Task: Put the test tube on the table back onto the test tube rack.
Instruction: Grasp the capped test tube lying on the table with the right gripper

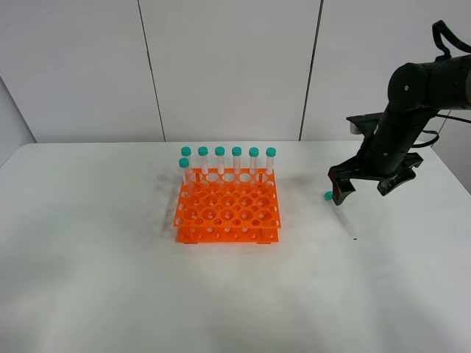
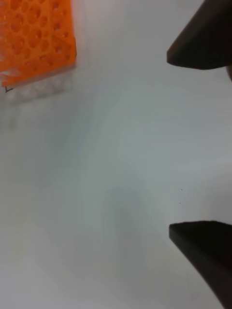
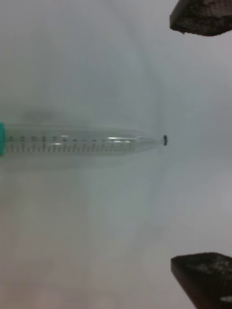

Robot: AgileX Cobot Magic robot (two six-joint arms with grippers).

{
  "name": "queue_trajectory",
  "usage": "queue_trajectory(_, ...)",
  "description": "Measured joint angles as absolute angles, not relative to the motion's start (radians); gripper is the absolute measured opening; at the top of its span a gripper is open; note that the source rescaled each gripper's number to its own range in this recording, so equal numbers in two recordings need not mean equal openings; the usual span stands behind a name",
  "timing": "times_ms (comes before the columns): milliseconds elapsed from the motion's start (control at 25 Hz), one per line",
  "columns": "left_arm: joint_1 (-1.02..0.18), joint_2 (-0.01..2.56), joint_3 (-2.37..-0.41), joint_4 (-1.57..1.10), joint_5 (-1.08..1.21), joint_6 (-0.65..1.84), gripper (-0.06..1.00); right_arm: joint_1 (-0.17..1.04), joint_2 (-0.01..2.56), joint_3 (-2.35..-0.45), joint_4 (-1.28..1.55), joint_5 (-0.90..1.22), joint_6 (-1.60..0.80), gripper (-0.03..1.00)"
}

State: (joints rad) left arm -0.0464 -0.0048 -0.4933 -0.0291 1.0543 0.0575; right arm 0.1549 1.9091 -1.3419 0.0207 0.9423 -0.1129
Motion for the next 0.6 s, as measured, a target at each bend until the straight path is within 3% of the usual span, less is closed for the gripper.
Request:
queue_trajectory(280,-0.046,-0.005,-0.493,-0.029,1.054,0.058,1.00,0.147,2.020,-1.455,0.021,0.986,-0.111,1.00)
queue_trajectory(600,-0.046,-0.005,-0.493,-0.029,1.054,0.058,1.00,0.138,2.125,-1.459,0.021,0.947,-0.078,1.00)
